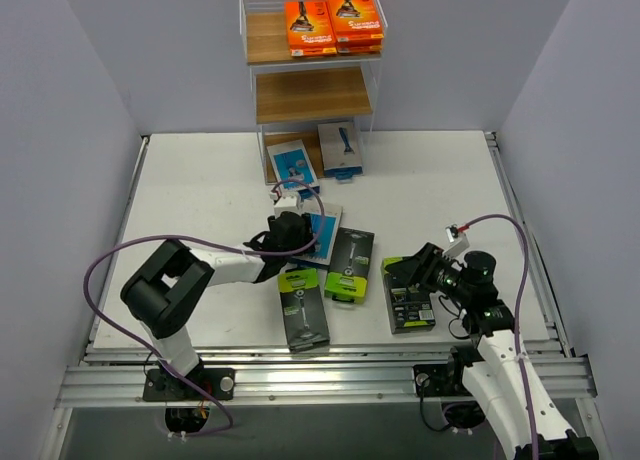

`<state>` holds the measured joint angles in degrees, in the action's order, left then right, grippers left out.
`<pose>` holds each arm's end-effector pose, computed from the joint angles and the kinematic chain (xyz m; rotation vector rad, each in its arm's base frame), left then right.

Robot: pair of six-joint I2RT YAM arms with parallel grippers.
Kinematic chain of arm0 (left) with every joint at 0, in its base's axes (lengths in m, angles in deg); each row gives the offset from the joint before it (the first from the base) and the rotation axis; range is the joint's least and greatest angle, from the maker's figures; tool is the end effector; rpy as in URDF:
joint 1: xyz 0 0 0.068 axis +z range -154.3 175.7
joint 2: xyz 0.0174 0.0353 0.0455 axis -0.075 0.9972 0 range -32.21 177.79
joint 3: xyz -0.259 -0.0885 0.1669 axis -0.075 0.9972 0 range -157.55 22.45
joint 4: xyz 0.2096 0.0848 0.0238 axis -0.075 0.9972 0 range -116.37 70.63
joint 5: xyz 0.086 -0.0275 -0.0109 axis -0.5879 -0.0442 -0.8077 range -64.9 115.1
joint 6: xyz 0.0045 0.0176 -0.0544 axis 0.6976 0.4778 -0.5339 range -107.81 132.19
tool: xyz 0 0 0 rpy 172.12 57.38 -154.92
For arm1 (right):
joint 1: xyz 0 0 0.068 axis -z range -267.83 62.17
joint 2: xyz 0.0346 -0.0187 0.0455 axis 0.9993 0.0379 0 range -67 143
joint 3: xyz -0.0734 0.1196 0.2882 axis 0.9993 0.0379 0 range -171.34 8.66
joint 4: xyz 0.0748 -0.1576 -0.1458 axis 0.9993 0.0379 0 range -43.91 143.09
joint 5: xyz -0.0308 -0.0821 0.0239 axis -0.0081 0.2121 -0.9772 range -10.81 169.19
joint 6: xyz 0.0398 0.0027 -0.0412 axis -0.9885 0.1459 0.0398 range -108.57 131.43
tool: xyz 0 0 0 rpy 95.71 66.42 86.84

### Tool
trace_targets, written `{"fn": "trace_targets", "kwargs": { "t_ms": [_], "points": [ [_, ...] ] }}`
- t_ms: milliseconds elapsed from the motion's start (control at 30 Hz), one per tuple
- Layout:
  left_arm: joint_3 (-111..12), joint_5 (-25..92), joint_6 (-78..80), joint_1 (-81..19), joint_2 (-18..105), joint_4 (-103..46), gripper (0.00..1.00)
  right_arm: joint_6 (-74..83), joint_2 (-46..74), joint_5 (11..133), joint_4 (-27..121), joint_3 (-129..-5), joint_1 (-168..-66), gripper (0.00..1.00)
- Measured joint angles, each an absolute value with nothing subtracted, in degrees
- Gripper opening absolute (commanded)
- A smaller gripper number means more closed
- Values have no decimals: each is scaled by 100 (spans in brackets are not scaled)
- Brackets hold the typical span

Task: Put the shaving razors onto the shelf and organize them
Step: Place the shaving razor onto shelf, then grab a shaving razor with the right arm

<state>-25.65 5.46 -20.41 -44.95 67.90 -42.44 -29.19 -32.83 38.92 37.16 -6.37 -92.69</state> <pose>0.2679 -0.2120 0.2287 -0.0388 2.1783 -0.3591 0.0781 0.0329 0.2591 0.0272 1.8600 1.1761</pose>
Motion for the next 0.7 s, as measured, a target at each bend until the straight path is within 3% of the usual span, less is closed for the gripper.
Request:
{"fn": "trace_targets", "kwargs": {
  "t_ms": [167,533,700],
  "points": [
    [-2718,382,-2032,-4888,6919,-4262,66,-2943,-3353,3896,3788,-637,-9269,52],
    [-2947,-18,-1967,-5028,6650,-3315,93,-3205,-3018,3981,3495,-637,-9269,52],
    [-3087,-162,-1976,-4908,5809,-2413,98,-3293,-2559,4054,3211,-678,-9269,52]
  ]
}}
